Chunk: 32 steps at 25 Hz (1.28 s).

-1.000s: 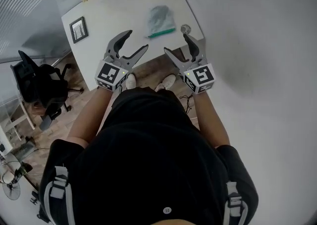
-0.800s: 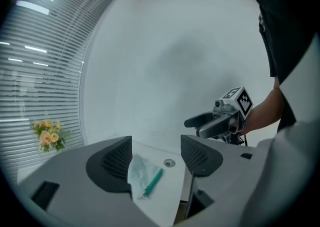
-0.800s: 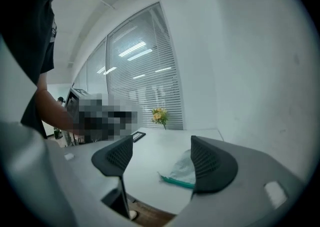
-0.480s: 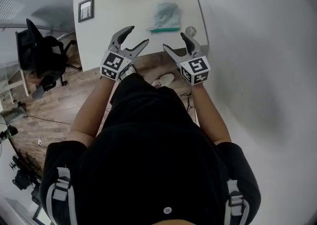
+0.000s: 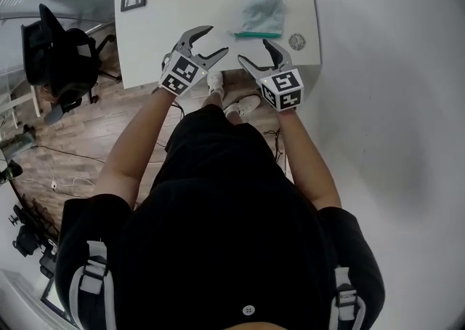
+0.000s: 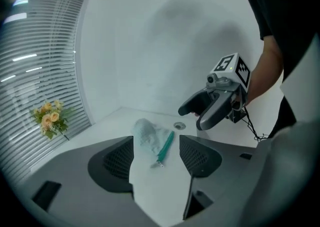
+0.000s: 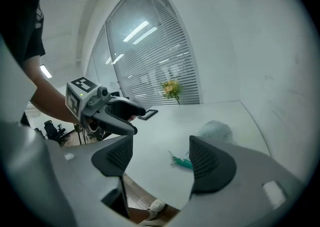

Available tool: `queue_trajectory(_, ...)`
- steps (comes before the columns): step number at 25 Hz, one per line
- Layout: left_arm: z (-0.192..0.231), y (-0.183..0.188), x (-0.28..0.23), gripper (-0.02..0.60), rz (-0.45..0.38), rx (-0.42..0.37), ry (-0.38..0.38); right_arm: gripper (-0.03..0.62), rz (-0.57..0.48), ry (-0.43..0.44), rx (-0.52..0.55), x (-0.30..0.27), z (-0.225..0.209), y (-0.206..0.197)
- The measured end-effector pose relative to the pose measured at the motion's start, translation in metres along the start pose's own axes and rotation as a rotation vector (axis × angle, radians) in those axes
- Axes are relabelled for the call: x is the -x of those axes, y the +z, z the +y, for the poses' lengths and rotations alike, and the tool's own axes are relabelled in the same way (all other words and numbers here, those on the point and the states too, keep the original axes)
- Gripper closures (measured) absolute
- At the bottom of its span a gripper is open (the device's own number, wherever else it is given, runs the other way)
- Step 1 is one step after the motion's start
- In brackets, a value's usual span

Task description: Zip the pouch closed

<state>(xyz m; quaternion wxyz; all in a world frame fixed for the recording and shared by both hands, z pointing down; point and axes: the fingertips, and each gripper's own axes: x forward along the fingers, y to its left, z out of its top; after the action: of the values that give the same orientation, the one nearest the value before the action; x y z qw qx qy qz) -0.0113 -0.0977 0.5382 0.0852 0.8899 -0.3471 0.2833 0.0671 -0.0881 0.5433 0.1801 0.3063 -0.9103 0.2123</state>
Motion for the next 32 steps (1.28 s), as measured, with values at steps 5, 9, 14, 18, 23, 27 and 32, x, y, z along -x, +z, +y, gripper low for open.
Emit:
queue_trajectory(5, 0.006, -0.031, -0.032, 0.305, 0.089, -0.089, -0.078, 0.233, 0.031, -0.026, -0.03, -0.023, -0.007, -0.008)
queue_trajectory(9, 0.007, -0.048, -0.053, 0.311, 0.141, -0.175, -0.136, 0.233, 0.062, -0.048, -0.062, -0.037, -0.011, -0.019)
queue_trajectory(14, 0.009, -0.068, -0.079, 0.36, 0.2, -0.253, -0.187, 0.233, 0.086, -0.074, -0.101, -0.045, -0.02, -0.035)
queue_trajectory(18, 0.01, -0.084, -0.097, 0.368, 0.239, -0.267, -0.228, 0.233, 0.097, -0.096, -0.124, -0.05, -0.028, -0.041)
queue_trajectory(23, 0.012, -0.1, -0.114, 0.389, 0.294, -0.276, -0.258, 0.233, 0.093, -0.118, -0.152, -0.054, -0.038, -0.043)
queue_trajectory(27, 0.012, -0.112, -0.123, 0.415, 0.333, -0.29, -0.279, 0.233, 0.094, -0.133, -0.176, -0.055, -0.043, -0.047)
queue_trajectory(32, 0.01, -0.117, -0.13, 0.491, 0.349, -0.303, -0.286, 0.233, 0.097, -0.142, -0.196, -0.056, -0.048, -0.053)
